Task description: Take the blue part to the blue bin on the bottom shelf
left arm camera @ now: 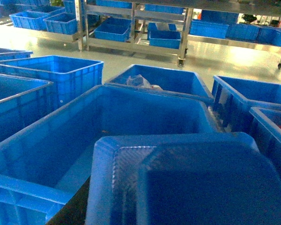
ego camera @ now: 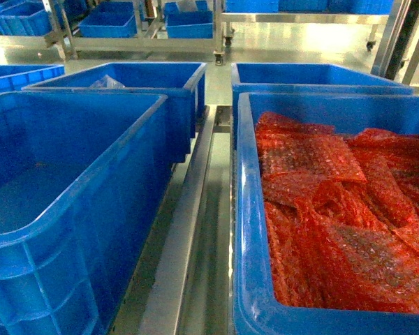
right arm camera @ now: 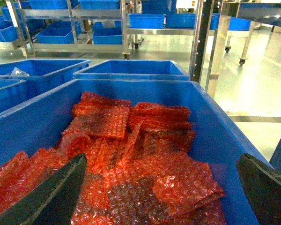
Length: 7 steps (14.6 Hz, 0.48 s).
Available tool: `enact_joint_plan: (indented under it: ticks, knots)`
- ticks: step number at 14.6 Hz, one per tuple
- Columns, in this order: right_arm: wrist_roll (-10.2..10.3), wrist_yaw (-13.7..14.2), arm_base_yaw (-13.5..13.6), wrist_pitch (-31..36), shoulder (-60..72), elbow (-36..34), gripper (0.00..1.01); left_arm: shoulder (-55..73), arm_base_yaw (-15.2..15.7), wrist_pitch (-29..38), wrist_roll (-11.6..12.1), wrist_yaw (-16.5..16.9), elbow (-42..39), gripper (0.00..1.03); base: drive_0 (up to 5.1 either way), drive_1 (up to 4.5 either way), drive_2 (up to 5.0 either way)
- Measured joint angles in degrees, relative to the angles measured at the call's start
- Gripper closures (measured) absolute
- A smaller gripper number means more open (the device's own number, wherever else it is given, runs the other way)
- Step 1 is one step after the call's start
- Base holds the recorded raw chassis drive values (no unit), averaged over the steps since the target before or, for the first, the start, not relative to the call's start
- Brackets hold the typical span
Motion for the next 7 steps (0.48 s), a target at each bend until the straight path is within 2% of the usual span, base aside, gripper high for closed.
enact_joint_plan:
  ticks: [7]
  knots:
    - [0.0, 0.0, 0.0, 0.0, 0.0, 0.0, 0.03, 0.0, 0.0, 0.0, 0.02, 0.0, 0.0, 0.6, 0.0, 0.0, 0.0]
